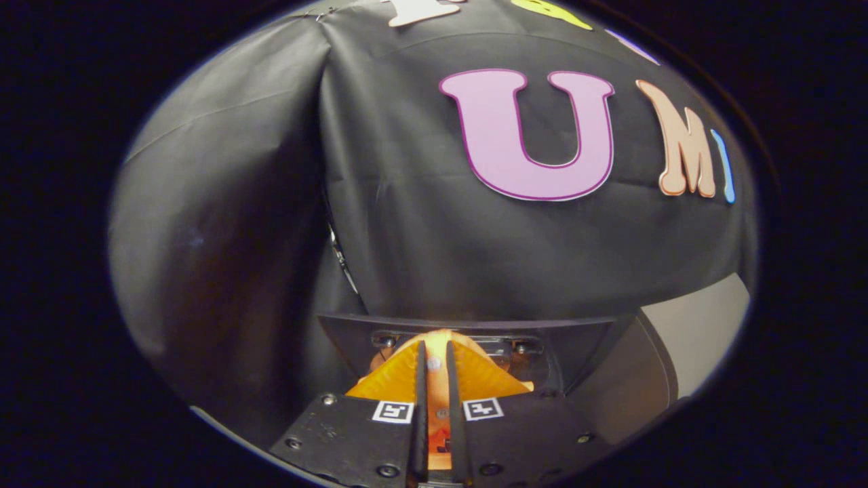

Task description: Put the clothes into the washing machine and then close the washing machine lid.

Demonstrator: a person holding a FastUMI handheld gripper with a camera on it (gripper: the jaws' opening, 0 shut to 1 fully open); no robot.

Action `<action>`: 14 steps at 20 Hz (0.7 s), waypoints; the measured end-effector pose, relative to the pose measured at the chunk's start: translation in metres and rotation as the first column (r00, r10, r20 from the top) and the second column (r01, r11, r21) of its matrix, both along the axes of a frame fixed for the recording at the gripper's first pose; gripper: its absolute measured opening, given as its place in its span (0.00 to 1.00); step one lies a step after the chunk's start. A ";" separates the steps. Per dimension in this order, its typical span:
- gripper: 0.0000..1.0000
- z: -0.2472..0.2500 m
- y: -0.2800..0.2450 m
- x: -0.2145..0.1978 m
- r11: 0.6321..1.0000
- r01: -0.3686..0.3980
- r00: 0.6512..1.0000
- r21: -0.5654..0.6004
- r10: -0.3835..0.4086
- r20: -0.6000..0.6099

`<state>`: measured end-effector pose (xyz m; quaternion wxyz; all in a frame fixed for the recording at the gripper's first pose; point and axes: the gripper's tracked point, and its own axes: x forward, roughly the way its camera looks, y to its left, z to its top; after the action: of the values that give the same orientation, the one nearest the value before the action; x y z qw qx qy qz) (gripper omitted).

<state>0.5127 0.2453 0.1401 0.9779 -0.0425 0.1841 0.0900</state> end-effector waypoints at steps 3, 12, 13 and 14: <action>0.24 0.016 0.005 0.008 1.000 -0.029 0.996 0.006 0.028 0.082; 0.96 0.013 -0.026 0.064 0.987 0.122 0.979 -0.104 -0.103 0.174; 0.96 0.007 -0.029 0.069 0.982 0.140 0.979 -0.125 -0.119 0.163; 0.96 0.000 -0.031 0.075 0.980 0.149 0.980 -0.133 -0.128 0.154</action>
<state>0.5873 0.2144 0.1403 0.9869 -0.1063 0.1212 0.0047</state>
